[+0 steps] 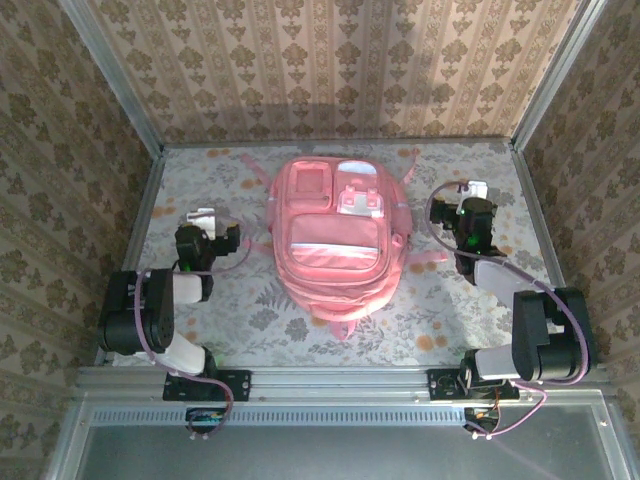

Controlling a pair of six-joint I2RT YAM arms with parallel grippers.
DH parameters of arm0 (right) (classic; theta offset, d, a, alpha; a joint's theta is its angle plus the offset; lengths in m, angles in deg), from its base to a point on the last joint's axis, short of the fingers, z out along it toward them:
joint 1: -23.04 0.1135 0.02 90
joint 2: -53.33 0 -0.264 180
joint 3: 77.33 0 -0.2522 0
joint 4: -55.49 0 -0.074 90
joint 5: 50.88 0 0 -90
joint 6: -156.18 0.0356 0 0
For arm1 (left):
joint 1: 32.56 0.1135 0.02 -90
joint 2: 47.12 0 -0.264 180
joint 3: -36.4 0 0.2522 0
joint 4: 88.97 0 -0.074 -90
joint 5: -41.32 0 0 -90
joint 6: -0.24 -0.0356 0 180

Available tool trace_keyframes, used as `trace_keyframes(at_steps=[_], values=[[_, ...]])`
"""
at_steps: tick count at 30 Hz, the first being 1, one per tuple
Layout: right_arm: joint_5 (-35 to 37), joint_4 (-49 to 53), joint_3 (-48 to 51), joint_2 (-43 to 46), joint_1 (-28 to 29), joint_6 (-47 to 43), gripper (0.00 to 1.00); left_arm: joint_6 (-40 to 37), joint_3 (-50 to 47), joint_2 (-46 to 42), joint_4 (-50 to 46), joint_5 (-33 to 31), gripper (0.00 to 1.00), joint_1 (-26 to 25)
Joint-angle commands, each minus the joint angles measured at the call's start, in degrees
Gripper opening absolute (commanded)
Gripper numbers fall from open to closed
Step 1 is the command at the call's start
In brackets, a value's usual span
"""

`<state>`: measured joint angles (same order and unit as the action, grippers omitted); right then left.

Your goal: Pack the student bag

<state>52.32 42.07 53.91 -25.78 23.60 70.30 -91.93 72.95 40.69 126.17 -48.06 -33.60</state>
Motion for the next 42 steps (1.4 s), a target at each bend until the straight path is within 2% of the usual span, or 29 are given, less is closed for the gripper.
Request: trace_keyframes(at_steps=[1, 3, 5, 11, 12, 13, 15, 17, 18, 30, 42], values=[[-3.18, 3.86, -2.93, -1.84, -1.22, 2.03, 1.0, -1.02, 0.77, 0.29, -0.86, -0.84, 1.0, 0.09], [-3.87, 5.8, -2.77, -1.59, -2.16, 3.05, 1.0, -1.1, 0.86, 0.29, -0.9, -1.06, 1.0, -0.1], [-5.43, 2.46, 0.09, -1.99, -3.3, 3.96, 1.0, -1.08, 0.88, 0.26, -0.92, -1.11, 1.0, -0.1], [-16.27, -27.68, 15.65, -6.05, -3.28, -0.16, 1.0, -1.05, 0.9, 0.29, -1.09, -1.16, 1.0, -0.13], [-16.16, -36.3, 18.16, -9.63, -2.81, -0.25, 1.0, -1.06, 0.94, 0.26, -1.09, -1.15, 1.0, -0.1], [-14.59, -39.86, 19.36, -10.68, -2.58, 0.06, 1.0, -1.12, 0.94, 0.3, -1.09, -1.15, 1.0, -0.1], [-13.17, -31.22, 17.25, -7.6, -2.24, -0.2, 1.0, -1.08, 1.01, 0.27, -1.09, -1.11, 1.0, -0.11], [-13.75, -28.65, 14.29, -9.47, -2.24, -0.26, 1.0, -1.12, 0.99, 0.26, -1.09, -1.06, 1.0, -0.11], [-13.61, -23.06, 12.32, -8.51, -2.11, -0.58, 1.0, -1.07, 0.99, 0.27, -1.09, -0.98, 1.0, -0.09], [-10.32, -24.02, 12.57, -8.78, 0.75, -3.15, 1.0, -0.61, 0.77, 0.26, -0.74, 0.26, 1.0, 0.7], [-10.31, -23.91, 12.59, -8.71, 0.79, -3.07, 1.0, -0.97, 0.59, 0.1, -0.62, -0.62, 1.0, 0.16]])
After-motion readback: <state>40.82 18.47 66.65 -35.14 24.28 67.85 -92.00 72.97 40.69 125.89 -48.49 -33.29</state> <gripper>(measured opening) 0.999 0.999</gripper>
